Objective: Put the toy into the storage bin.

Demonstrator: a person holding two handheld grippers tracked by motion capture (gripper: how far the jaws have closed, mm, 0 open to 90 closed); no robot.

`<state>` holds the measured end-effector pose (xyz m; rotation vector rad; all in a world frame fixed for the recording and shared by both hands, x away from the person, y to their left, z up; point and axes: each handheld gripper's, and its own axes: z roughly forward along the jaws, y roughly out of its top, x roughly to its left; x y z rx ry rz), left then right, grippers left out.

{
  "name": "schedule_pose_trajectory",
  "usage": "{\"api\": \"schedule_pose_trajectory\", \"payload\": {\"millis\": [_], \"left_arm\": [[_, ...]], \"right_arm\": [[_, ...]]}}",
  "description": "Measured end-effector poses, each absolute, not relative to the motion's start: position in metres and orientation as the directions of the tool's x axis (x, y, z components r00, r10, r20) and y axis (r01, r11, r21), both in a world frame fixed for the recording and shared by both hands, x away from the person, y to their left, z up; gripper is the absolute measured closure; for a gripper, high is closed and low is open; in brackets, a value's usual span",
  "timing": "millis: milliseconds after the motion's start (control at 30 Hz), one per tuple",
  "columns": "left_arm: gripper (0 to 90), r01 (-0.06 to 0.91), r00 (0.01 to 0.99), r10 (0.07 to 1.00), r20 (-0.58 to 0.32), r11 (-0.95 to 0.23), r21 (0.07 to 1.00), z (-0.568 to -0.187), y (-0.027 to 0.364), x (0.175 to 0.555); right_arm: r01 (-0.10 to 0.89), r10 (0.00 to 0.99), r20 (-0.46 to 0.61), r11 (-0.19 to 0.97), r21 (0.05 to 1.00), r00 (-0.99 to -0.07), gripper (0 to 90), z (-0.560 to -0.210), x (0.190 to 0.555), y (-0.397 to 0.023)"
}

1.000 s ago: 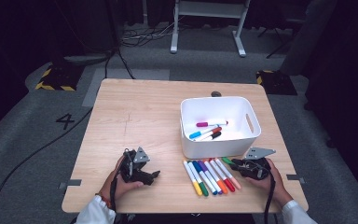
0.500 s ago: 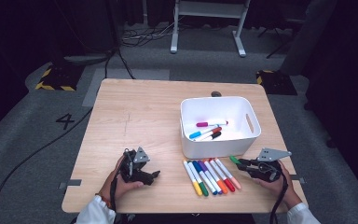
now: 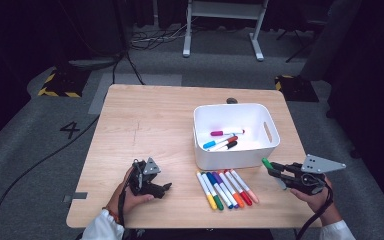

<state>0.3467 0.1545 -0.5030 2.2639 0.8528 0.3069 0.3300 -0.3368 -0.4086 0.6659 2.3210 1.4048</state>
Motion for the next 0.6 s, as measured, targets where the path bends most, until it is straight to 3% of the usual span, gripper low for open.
{"api": "schedule_pose_trajectory", "payload": {"millis": [600], "left_arm": [[14.5, 0.491, 0.756, 0.654, -0.02, -0.547, 0.678, -0.503, 0.154, 0.347]], "right_arm": [[0.115, 0.54, -0.139, 0.409, 0.905, -0.83, 74.6, -0.322, 0.362, -0.334]]}}
